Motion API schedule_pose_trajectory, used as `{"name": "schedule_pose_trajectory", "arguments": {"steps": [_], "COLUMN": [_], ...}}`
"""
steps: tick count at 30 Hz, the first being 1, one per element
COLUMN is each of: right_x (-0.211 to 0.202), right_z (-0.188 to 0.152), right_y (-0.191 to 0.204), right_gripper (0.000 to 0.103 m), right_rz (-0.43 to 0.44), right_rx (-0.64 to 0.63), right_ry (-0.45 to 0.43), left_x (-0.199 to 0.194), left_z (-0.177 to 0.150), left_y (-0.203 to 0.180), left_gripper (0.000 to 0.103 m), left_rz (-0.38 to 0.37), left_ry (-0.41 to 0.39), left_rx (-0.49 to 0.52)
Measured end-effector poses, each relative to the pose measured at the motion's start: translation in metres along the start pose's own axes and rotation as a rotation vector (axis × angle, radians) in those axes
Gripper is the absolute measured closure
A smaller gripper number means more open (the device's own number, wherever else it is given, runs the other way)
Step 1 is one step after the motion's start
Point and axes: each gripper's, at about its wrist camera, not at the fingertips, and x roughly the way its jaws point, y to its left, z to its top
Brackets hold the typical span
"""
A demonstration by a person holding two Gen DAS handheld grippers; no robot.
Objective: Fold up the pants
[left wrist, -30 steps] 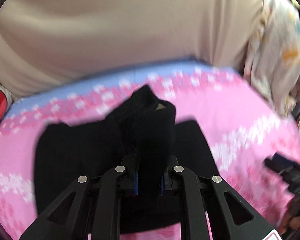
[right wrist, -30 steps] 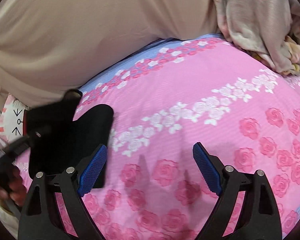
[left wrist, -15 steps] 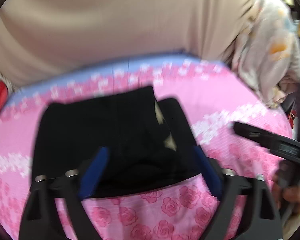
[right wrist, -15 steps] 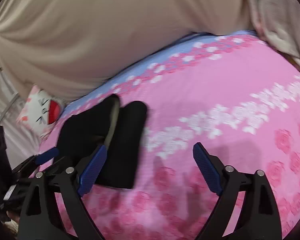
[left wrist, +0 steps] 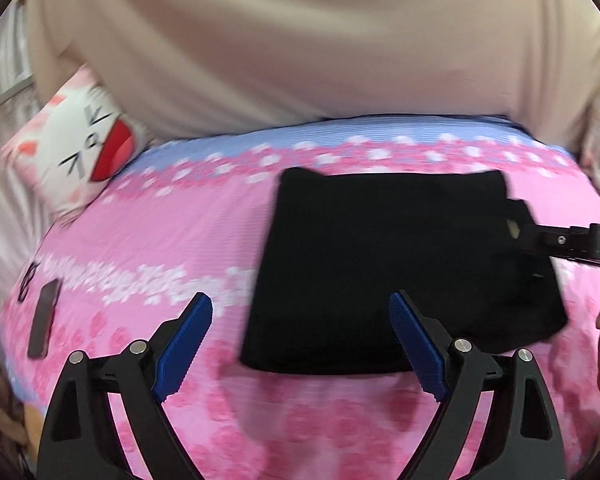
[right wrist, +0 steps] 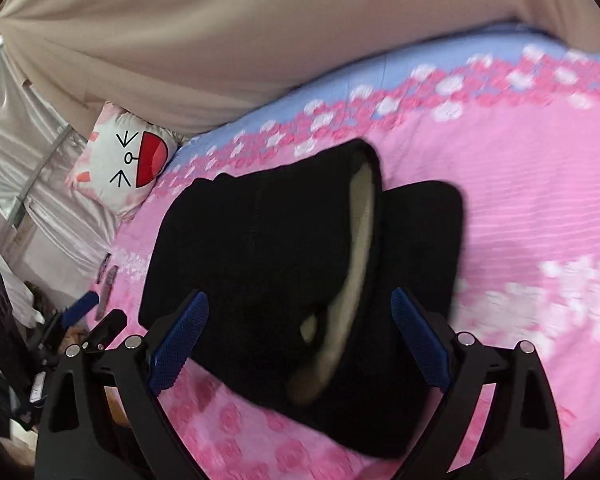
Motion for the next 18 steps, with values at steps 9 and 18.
{"name": "schedule_pose_trajectory", "arguments": {"steps": [9, 18], "right_x": [-0.035, -0.028], "right_z": [0.009, -0.020], "right_y": [0.039, -0.025], "right_gripper": [0.092, 0.077], "right_rz": [-0.055, -0.143], "right_rx": [-0.090, 0.101], "right_ry": [-0.138, -0.098], "left_x": [0.017, 0.043], "left_z": [0.002, -0.003], "left_y": [0.056, 0.067], "left_gripper": [0.015, 0.015], "left_rz": [0.078, 0.032], "left_ry": [0.008, 0.054], "left_rx": [-0.086, -0.104]}}
